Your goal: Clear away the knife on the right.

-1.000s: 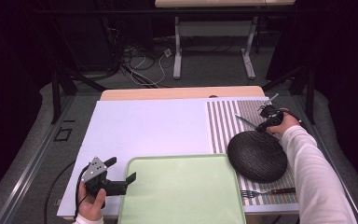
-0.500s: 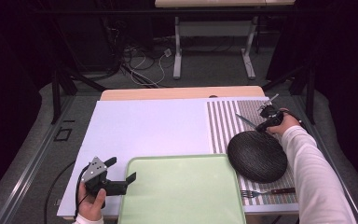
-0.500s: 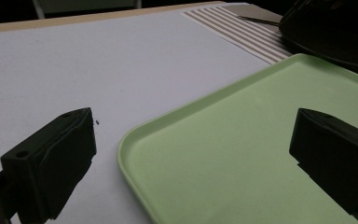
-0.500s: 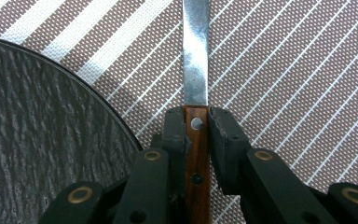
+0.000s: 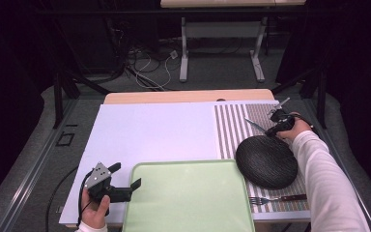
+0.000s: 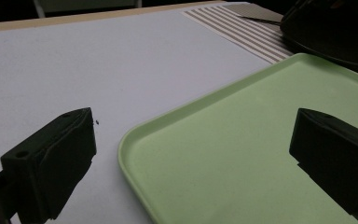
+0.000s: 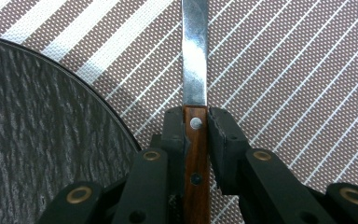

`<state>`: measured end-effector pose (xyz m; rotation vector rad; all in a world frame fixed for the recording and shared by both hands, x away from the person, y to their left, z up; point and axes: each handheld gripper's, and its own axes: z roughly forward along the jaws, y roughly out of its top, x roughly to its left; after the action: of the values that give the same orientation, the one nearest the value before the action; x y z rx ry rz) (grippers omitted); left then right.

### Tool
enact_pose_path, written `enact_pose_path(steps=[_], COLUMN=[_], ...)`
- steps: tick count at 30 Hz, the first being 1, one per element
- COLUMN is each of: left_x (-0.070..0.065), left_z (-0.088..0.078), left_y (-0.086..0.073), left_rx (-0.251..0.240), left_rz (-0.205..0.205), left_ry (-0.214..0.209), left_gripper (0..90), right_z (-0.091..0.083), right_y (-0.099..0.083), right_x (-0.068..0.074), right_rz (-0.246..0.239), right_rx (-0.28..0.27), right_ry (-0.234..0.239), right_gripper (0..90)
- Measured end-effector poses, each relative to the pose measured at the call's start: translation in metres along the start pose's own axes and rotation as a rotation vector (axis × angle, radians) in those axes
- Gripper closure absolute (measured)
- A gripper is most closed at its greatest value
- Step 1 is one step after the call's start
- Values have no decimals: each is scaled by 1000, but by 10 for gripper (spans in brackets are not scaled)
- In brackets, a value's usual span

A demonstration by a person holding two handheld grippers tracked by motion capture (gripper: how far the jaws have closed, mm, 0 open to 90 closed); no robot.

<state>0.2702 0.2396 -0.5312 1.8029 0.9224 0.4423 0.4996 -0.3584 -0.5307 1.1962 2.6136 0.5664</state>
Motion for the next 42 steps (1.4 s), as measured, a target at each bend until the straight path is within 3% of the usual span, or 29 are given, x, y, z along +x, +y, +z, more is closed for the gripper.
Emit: enact_pose_path(steps=[9,24,32,34,42], left_x=[0,0,0,0,0], left_z=[0,0,0,0,-1], left_y=[0,0,0,0,1], left_rx=[0,0,3,4,-5], left_rz=[-6,-3,2,4,1], left_ry=[2,4,6,8,6], left_gripper=[6,6,6,6,6], right_z=[-5,-24,-36,-40,-56], right_y=[-1,-3,-3,-4,-6], right_x=[-1,-2,2,4,12], right_rz=[-25,15,40,80,84], right_rx=[-26,-63,-75,-76,-116], right_ry=[-16,-23,-49,-46,-53], right_gripper=[768,769,768,768,769])
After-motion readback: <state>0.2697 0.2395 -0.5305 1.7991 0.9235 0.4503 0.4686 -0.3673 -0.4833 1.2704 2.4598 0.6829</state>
